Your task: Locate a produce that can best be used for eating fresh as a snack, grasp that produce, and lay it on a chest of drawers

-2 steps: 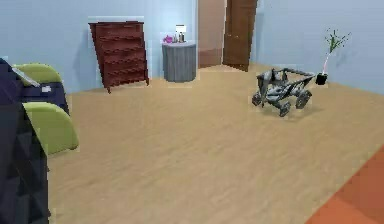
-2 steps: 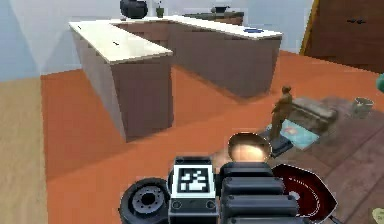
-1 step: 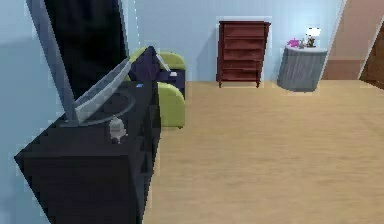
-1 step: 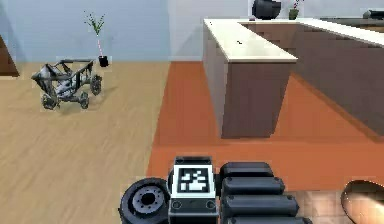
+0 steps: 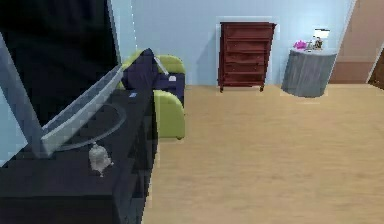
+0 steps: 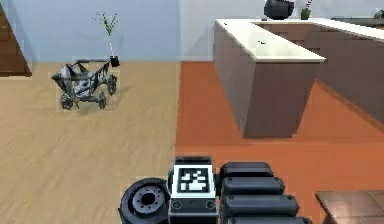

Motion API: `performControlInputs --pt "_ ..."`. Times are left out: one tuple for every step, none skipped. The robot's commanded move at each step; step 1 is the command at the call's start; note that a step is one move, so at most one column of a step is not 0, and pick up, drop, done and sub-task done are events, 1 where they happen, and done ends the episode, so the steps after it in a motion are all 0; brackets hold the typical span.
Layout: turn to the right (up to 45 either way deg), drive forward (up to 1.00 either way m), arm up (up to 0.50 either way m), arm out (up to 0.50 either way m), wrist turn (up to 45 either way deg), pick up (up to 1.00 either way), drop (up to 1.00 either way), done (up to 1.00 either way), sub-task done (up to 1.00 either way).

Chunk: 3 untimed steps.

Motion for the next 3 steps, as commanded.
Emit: performControlInputs --pt "42.0 0.00 0.00 0.00 0.0 0.00 0.00 0.00 0.00" --pt "0.0 1.00 0.00 0.00 0.0 0.00 0.00 0.00 0.00" --pt "0.0 1.00 0.00 0.00 0.0 0.00 0.00 0.00 0.00"
